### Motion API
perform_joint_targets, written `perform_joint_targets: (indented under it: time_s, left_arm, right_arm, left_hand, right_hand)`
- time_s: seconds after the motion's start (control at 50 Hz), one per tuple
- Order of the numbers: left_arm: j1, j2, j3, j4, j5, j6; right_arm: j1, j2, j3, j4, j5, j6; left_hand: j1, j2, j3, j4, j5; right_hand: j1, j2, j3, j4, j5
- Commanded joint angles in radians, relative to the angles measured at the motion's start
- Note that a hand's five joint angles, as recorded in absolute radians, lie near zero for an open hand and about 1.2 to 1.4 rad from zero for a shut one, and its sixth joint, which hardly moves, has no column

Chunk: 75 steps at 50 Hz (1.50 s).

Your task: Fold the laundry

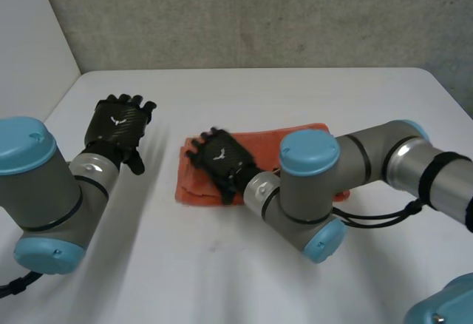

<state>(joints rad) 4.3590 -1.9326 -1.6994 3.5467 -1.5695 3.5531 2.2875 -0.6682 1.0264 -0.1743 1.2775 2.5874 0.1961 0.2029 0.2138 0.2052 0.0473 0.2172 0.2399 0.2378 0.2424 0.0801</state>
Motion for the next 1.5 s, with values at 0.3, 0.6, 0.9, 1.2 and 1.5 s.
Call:
perform_joint_targets:
  time_s: [0.3, 0.6, 0.9, 1.2, 1.5]
  left_arm:
    - [-0.213, -0.154, 0.21, -0.008, 0.043, 0.001]
    - [-0.15, -0.063, 0.113, -0.011, 0.035, -0.017]
    - [-0.079, -0.022, 0.09, -0.012, -0.053, -0.102]
    - [-0.206, -0.153, 0.274, -0.067, -0.032, -0.154]
    - [-0.204, -0.359, 0.379, -0.313, -0.055, -0.241]
  right_arm:
    - [-0.43, -0.269, 0.466, 0.042, 0.125, 0.162]
    - [-0.272, -0.249, 0.186, 0.039, 0.112, 0.152]
    - [0.084, 0.002, -0.008, 0.067, 0.011, 0.048]
    - [-0.112, -0.169, 0.064, 0.067, 0.186, 0.416]
    - [-0.158, 0.091, -0.222, 0.376, 0.092, 0.455]
  left_hand:
    - [-0.022, -0.028, -0.039, -0.031, -0.047]
    - [-0.022, -0.028, -0.039, -0.031, -0.047]
    - [-0.022, -0.028, -0.039, -0.031, -0.047]
    - [-0.015, -0.022, -0.033, -0.024, -0.041]
    - [-0.003, -0.01, -0.021, -0.012, -0.029]
  right_hand:
    - [0.442, 0.419, 0.421, 0.417, 0.405]
    - [1.179, 1.156, 1.158, 1.154, 1.142]
    - [0.733, 0.711, 0.713, 0.708, 0.696]
    - [-0.043, -0.065, -0.063, -0.068, -0.08]
    - [-0.043, -0.065, -0.063, -0.068, -0.08]
